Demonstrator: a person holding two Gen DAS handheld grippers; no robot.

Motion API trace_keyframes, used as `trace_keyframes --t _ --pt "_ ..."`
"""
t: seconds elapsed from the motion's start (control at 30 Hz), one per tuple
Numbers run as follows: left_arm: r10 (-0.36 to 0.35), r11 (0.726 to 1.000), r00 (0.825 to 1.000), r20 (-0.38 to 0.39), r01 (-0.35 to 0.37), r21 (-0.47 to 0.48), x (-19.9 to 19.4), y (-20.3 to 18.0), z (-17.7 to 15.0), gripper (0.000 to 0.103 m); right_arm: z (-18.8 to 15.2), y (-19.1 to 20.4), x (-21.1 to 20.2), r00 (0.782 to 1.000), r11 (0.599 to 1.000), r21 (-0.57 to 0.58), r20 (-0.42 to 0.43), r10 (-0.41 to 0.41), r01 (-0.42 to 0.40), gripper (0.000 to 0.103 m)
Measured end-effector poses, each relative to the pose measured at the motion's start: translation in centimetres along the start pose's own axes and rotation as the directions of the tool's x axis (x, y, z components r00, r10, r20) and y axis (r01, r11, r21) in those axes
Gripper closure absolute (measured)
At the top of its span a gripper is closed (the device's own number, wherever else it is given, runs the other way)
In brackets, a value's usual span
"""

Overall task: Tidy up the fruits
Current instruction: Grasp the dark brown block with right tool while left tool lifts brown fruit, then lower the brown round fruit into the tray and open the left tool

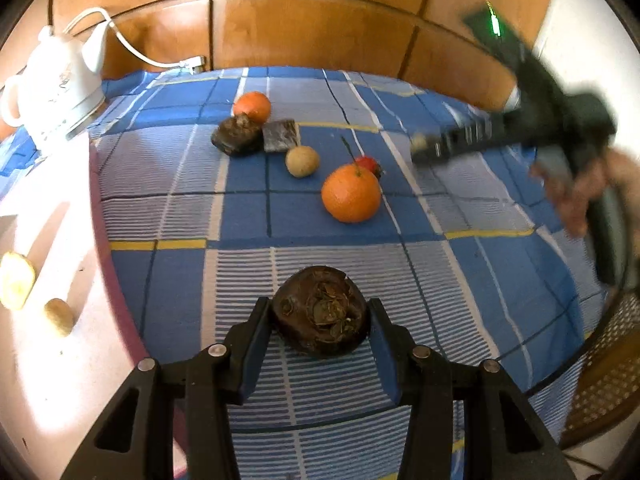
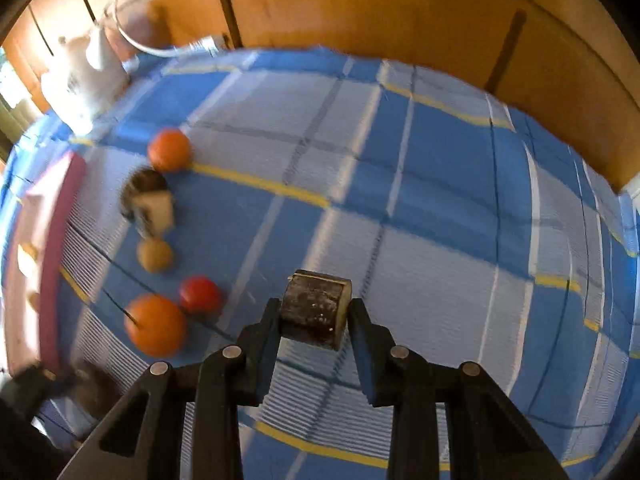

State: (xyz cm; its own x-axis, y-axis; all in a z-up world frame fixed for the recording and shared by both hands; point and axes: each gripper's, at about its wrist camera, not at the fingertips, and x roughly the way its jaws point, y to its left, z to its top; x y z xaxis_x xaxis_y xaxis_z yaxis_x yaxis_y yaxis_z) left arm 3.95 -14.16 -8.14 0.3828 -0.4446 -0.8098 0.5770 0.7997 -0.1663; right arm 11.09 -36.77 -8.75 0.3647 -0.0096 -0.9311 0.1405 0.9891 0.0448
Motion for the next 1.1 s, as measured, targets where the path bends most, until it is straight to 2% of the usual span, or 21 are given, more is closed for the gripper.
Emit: trace_keyframes --t 0.1,0.27,0.43,0.63,0.73,0.93,1.1 --pt "-0.006 1.000 0.999 0.051 0.008 -0.030 -1.9 0.6 0.6 0.055 -0.9 -0.9 0.9 1.000 1.000 0.022 -0.007 0.017 -0.017 0.071" --pt "0.007 0.991 0.992 0.129 0.010 -0.135 -5.2 3.3 1.6 0.055 -1.0 -1.5 0.6 1.000 0.999 0.025 0.005 0.019 -0.019 0.072" --pt "0.069 0.957 0.985 0.156 -0.021 -0.291 -7.3 8.5 1.7 0.055 -1.0 -1.0 0.5 1.000 1.000 -0.012 0.012 -0.009 0.009 0.072" --pt "0.185 0.886 0.972 0.144 -0.101 -0.452 -8.8 14.4 0.0 0.055 -1.1 -1.2 0.4 1.000 0.999 -0.029 0.014 -0.021 0.021 0.072" --pt "0.253 0.859 0.959 0.128 -0.162 -0.487 -9.5 16.2 -1.2 0.055 -1.1 -1.1 0.6 1.000 1.000 -0.025 0.012 -0.018 0.018 0.072" --pt "0.331 0.820 0.940 0.084 -0.243 -0.519 -10.2 18.3 -4.0 0.055 -0.5 -0.9 1.3 1.000 1.000 -0.025 0.001 -0.018 0.018 0.072" --pt "0.333 0.807 0.941 0.052 -0.257 -0.531 -9.8 18.9 -5.2 0.055 -0.4 -0.8 1.4 1.000 1.000 -0.022 0.001 -0.021 0.021 0.073"
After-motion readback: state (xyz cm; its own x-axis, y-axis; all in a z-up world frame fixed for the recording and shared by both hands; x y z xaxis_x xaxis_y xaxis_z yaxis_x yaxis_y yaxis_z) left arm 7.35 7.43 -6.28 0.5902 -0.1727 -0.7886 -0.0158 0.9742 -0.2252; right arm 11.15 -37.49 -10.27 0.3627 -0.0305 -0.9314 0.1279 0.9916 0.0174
